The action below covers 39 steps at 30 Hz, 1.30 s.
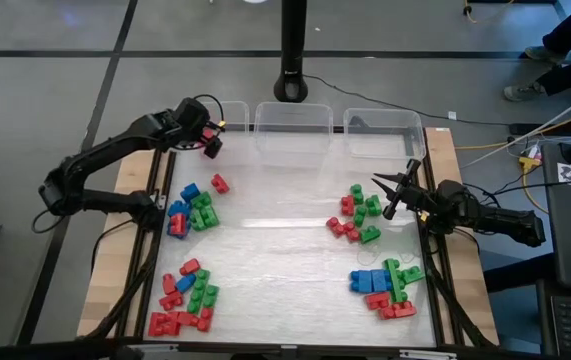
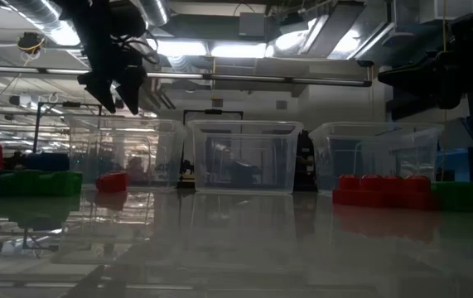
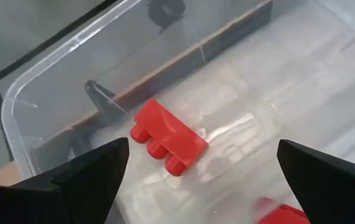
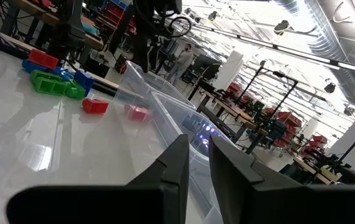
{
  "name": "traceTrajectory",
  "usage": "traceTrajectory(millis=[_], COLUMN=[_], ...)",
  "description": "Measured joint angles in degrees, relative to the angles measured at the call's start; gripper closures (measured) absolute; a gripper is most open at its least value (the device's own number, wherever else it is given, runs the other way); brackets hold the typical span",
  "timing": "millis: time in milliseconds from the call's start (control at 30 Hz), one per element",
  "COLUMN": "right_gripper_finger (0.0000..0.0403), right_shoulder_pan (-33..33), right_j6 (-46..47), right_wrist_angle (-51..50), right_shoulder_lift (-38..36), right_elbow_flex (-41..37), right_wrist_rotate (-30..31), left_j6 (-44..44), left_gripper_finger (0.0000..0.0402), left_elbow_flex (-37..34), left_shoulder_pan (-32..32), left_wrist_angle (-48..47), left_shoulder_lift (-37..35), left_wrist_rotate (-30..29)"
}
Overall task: Sort blocks
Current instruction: Put the red game piece into the left transparent bin
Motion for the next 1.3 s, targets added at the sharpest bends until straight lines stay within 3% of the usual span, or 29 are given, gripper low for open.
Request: traceTrajectory(millis=[467, 800, 1000, 1300], right_gripper_finger=[0.0338, 0.0338, 0.0338, 0.0338], right_shoulder_pan=[0.0, 0.0, 0.0, 0.0], right_j6=[0.0, 0.0, 0.0, 0.0], right_wrist_angle=[0.0, 0.0, 0.0, 0.0], right_shoulder_lift=[0.0, 0.0, 0.0, 0.0], right_elbow_flex=[0.0, 0.0, 0.0, 0.0], right_wrist_rotate=[0.0, 0.0, 0.0, 0.0], left_j6=[-9.1, -27.8, -37.4, -38.0], left_gripper_finger=[0.0002, 0.0002, 0.0002, 0.0002], left_elbow_flex=[0.9, -1.6, -5.9, -13.3], left_shoulder_pan=[-15.4, -28.6, -30.2, -29.1], left_wrist_angle=[-3.4, -5.2, -5.8, 4.4], left_shoulder_lift=[-3.7, -3.8, -3.8, -3.7], left_wrist_rotate=[5.0, 5.0, 4.9, 4.7])
